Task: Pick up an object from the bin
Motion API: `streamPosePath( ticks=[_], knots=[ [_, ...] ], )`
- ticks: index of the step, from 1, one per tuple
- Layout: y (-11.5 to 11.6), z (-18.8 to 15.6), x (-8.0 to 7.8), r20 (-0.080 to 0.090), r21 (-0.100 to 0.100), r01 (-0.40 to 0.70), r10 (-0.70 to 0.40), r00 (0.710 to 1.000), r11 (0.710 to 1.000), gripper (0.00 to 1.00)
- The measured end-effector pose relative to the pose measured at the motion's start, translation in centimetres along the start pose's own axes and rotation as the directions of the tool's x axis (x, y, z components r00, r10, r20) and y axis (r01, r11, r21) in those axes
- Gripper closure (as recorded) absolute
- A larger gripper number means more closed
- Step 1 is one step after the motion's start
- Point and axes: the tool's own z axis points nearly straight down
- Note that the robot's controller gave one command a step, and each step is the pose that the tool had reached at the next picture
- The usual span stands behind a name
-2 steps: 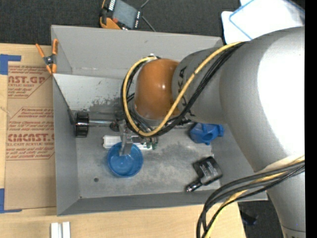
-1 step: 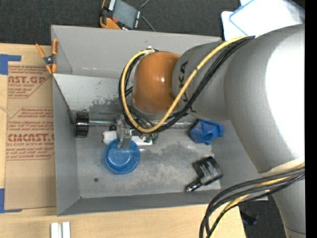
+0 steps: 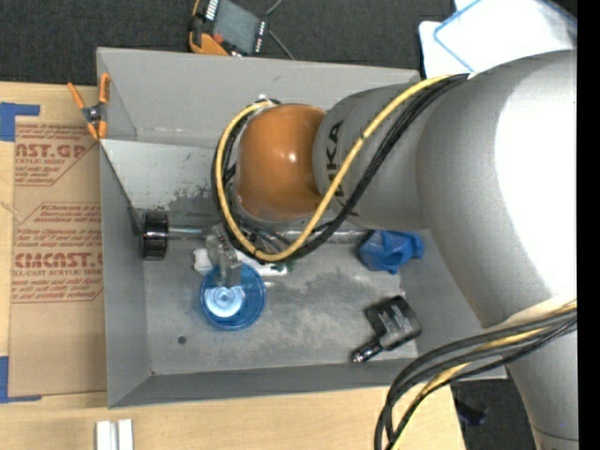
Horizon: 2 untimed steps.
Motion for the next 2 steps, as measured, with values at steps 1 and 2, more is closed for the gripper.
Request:
streamPosePath(
  ticks=[1, 2],
  knots=[
    [0.13, 1.01, 0.03, 0.010, -0.004, -0.115, 0.115, 0.993, 0.993, 1.00],
    [-0.25, 1.96, -0.37, 0.023, -0.008, 0.024, -0.023, 0.999, 1.000, 1.00]
  ],
)
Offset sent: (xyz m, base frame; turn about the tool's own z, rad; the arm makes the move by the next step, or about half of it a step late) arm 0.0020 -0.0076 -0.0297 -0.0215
